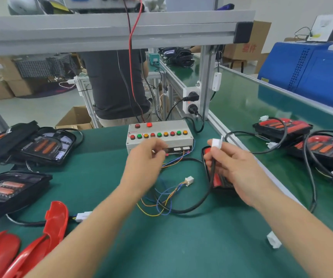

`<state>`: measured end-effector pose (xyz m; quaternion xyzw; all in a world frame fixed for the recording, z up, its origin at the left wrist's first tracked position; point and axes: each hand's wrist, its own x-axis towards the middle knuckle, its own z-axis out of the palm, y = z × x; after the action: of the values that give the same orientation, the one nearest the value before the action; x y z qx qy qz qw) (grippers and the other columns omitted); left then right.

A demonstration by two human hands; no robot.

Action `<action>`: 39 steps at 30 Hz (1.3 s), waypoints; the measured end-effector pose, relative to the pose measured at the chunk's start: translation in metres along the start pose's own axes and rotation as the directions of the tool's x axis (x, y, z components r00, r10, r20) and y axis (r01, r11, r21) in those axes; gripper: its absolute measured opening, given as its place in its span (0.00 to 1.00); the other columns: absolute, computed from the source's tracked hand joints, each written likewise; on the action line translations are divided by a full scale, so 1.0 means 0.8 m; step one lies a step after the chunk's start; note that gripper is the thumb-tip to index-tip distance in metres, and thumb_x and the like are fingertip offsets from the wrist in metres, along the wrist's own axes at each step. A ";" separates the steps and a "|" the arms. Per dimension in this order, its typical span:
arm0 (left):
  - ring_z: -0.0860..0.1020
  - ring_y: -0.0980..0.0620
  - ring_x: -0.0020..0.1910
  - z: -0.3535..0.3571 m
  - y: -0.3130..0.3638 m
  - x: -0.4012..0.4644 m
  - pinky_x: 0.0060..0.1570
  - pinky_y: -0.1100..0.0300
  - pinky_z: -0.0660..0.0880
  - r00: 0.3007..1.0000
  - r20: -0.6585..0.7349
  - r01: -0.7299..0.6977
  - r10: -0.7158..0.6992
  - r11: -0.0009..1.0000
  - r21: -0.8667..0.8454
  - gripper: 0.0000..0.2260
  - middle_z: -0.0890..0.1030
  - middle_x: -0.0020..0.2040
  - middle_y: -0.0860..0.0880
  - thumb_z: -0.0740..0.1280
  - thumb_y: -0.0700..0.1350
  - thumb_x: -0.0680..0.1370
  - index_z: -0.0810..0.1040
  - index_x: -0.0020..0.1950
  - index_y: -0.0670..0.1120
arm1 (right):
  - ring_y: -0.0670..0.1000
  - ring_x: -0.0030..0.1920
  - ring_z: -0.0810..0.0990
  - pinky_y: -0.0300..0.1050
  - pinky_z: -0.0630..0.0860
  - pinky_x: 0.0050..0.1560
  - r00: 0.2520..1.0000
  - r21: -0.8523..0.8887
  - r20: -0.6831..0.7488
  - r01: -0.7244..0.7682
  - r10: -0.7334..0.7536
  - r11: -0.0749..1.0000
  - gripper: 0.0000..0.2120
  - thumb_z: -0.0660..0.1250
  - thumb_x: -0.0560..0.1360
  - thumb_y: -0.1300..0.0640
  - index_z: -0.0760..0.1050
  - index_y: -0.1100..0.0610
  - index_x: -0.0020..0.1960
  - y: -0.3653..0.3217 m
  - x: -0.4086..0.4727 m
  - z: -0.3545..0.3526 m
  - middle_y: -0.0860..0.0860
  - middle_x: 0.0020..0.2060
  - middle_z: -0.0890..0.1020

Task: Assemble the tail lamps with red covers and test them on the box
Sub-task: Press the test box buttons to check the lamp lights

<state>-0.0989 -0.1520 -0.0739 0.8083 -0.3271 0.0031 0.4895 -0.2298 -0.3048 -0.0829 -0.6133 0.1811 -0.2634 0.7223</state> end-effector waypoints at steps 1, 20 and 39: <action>0.73 0.62 0.34 0.001 -0.003 0.011 0.34 0.72 0.68 0.990 0.133 0.030 -0.044 0.994 0.105 0.06 0.78 0.37 0.58 0.66 0.40 0.75 0.79 0.45 0.51 | 0.44 0.34 0.80 0.33 0.77 0.35 1.000 -0.010 0.025 0.008 -0.008 1.000 0.07 0.65 0.78 0.60 0.82 0.53 0.47 0.002 -0.001 0.001 0.48 0.34 0.84; 0.58 0.52 0.31 -0.012 -0.033 0.010 0.30 0.63 0.57 0.868 0.496 0.267 -0.031 0.870 -0.414 0.10 0.70 0.38 0.43 0.69 0.40 0.73 0.85 0.50 0.49 | 0.43 0.37 0.75 0.38 0.71 0.44 0.966 -0.493 0.258 0.162 -0.034 0.855 0.09 0.61 0.80 0.54 0.80 0.49 0.51 0.001 -0.008 0.024 0.42 0.32 0.80; 0.58 0.54 0.30 -0.036 -0.053 0.024 0.29 0.65 0.57 0.798 0.602 0.241 -0.030 0.932 -0.272 0.10 0.67 0.35 0.43 0.69 0.41 0.68 0.85 0.46 0.41 | 0.41 0.28 0.68 0.34 0.63 0.31 0.908 -0.697 0.414 0.269 0.066 0.665 0.06 0.67 0.77 0.54 0.81 0.46 0.51 -0.007 0.011 0.040 0.39 0.27 0.76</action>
<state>-0.0522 -0.1266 -0.0858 0.6954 -0.3986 -0.3386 0.4928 -0.2047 -0.2853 -0.0712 -0.9026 0.0832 -0.0751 0.4157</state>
